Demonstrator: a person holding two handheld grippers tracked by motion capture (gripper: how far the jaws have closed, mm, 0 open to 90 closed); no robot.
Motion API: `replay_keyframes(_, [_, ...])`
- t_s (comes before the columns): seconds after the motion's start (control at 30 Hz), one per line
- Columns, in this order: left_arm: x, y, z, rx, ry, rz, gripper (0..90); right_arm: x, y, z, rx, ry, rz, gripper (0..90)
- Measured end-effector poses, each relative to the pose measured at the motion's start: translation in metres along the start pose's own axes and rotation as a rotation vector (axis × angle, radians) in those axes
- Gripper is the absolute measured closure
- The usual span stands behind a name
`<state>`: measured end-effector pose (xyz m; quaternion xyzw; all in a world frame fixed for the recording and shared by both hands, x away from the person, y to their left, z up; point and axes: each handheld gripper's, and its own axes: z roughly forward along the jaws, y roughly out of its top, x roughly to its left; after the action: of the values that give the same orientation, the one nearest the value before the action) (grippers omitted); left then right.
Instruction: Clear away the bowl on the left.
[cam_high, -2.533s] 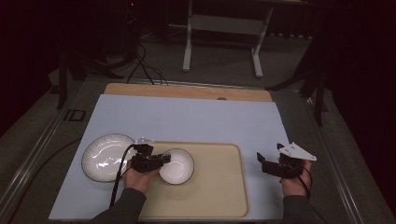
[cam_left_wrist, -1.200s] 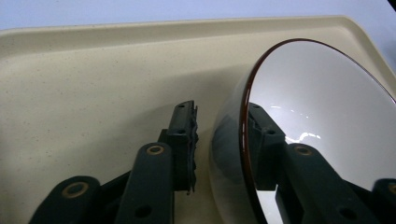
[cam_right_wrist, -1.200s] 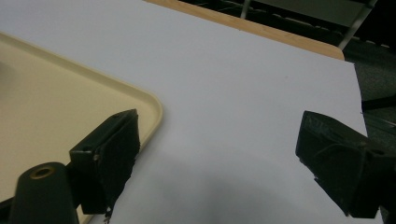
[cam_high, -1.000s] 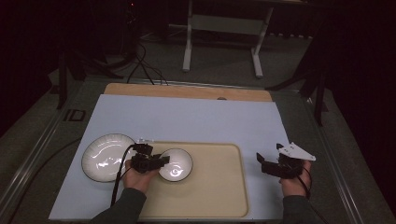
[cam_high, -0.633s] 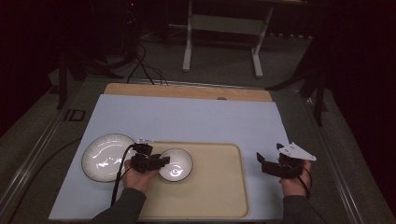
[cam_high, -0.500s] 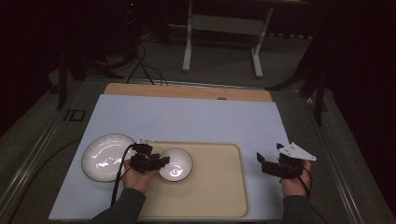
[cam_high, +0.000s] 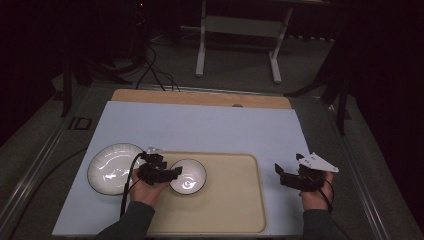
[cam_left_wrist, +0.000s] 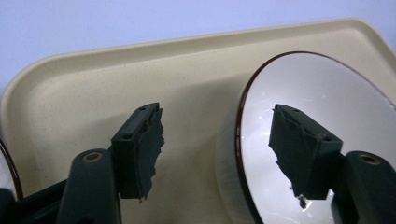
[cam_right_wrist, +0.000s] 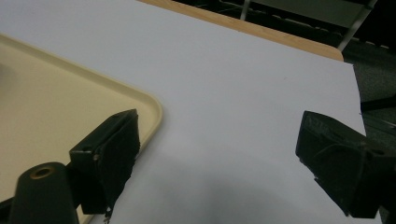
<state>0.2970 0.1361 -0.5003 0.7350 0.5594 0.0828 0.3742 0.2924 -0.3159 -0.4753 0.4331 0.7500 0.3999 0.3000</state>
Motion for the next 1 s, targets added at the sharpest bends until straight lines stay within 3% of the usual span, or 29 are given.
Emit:
replay_keyframes(0.5, [0.006, 0.005, -0.020, -0.062, -0.006, 0.013, 29.1, 0.000, 0.000, 0.000, 0.000, -0.001, 0.000, 13.2])
replay_keyframes(0.77, [0.010, 0.007, -0.035, -0.115, 0.011, 0.052, 29.2, 0.000, 0.000, 0.000, -0.001, -0.001, 0.001, 13.2])
replay_keyframes(1.0, [0.020, 0.009, -0.051, -0.167, 0.007, 0.034, 29.4, 0.000, 0.000, 0.000, 0.000, -0.001, 0.001, 13.2])
